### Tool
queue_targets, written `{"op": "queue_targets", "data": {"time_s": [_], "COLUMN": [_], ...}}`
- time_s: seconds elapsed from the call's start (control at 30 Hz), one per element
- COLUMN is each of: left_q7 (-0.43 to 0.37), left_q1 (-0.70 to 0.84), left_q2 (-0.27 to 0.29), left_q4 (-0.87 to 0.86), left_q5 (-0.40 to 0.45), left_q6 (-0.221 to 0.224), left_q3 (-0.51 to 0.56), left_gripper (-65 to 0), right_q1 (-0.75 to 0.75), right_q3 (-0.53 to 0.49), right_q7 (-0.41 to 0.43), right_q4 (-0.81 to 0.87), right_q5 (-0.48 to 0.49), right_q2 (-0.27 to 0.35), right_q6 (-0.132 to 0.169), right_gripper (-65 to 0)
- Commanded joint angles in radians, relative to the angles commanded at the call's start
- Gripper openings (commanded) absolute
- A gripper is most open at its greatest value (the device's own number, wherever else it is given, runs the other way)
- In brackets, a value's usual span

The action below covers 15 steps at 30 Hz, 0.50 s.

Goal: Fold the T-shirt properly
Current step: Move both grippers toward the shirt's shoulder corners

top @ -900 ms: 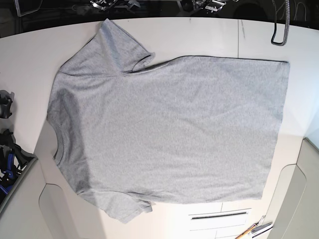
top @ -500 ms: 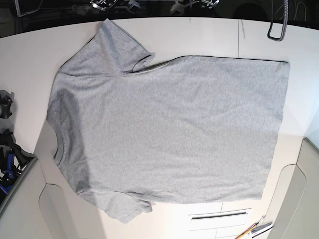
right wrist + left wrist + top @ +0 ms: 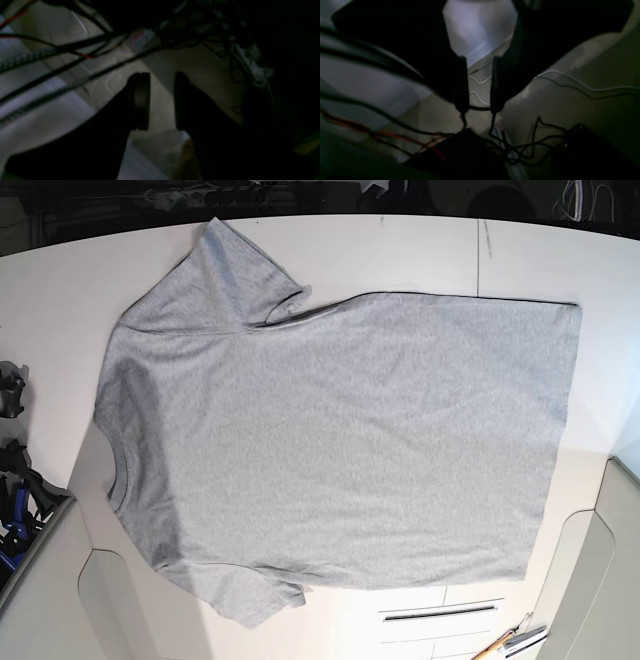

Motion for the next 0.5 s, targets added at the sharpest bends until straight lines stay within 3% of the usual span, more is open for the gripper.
{"op": "queue_targets", "data": {"time_s": [0.17,0.33,0.43,0.5], "left_q7": [0.038,0.163,0.168,0.175], "left_q1": [0.155,0.306,0.403,0.464], "left_q2": [-0.016,-0.016,-0.016,-0.016], "left_q4": [0.240,0.512,0.668,0.764], "left_q5": [-0.003,-0.109,-0.132,-0.169], "left_q6": [-0.017,-0.029,-0.029,-0.029], "left_q3": [-0.129,-0.210,-0.252,-0.291], "left_gripper": [-46.8,-46.8,-46.6,-42.4], "right_q1": [-0.175,-0.335,-0.440,-0.509], "right_q3": [0.000,0.010,0.058,0.110], "right_q7": [0.000,-0.019,-0.023,-0.032], "right_q4": [0.290,0.584,0.746,0.843], "right_q5": [0.000,0.077,0.079,0.092], "right_q2": [0.118,0.248,0.312,0.347], "right_q6": [0.000,0.000,0.000,0.000], "right_gripper": [-48.3,-48.3,-48.3,-48.3]}}
